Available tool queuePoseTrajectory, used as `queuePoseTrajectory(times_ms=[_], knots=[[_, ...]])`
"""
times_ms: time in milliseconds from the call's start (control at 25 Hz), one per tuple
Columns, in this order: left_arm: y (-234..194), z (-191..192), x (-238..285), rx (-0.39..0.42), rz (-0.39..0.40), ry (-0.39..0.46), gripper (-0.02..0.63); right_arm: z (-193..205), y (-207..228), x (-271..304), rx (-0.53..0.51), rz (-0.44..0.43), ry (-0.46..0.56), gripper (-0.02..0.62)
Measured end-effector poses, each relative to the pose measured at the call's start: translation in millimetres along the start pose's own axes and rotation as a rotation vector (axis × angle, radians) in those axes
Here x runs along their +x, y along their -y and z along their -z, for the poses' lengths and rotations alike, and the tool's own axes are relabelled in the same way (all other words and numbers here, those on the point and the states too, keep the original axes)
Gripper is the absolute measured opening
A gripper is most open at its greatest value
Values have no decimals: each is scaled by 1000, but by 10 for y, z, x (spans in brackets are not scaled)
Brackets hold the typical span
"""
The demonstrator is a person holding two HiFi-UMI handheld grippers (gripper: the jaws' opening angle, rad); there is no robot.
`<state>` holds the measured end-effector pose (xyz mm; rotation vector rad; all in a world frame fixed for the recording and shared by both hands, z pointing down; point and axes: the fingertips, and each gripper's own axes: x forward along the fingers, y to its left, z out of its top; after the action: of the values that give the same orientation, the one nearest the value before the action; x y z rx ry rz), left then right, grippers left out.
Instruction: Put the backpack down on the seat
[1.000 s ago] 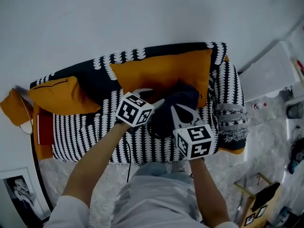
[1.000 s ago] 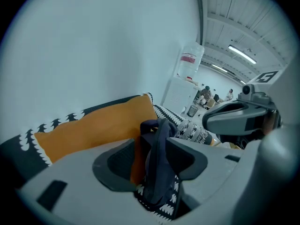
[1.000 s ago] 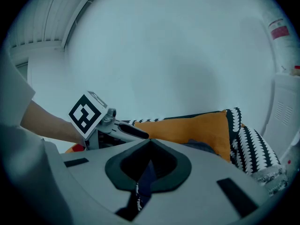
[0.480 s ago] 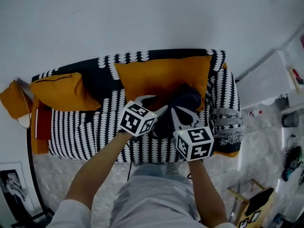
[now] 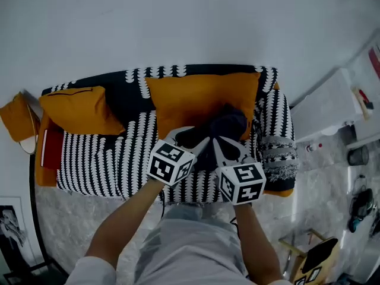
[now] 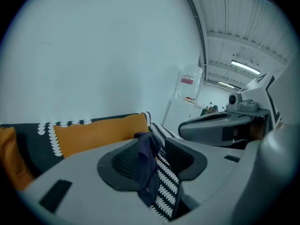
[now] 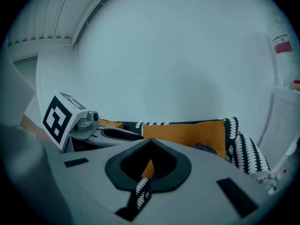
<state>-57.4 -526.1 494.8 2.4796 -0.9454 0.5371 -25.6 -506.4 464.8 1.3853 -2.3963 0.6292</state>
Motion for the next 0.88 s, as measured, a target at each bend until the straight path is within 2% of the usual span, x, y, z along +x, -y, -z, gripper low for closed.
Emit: queuePoseTrajectory(times_ms=[320,480,600,880], knots=[[355,-54,-298,-33,-47,93,152,-47,-125,-353,-9,-10,30,2],[476,-90,-419,-70,-83,131,88,-93,-160,-495,-33,-13,46,2],[592,-125,-523,-82,-108,153,67,-91,-215,-618,-45,-23,54,2],[892,-188,-672,-18,-146,171,26,-111,-314,-881,-78,-44,88,2]])
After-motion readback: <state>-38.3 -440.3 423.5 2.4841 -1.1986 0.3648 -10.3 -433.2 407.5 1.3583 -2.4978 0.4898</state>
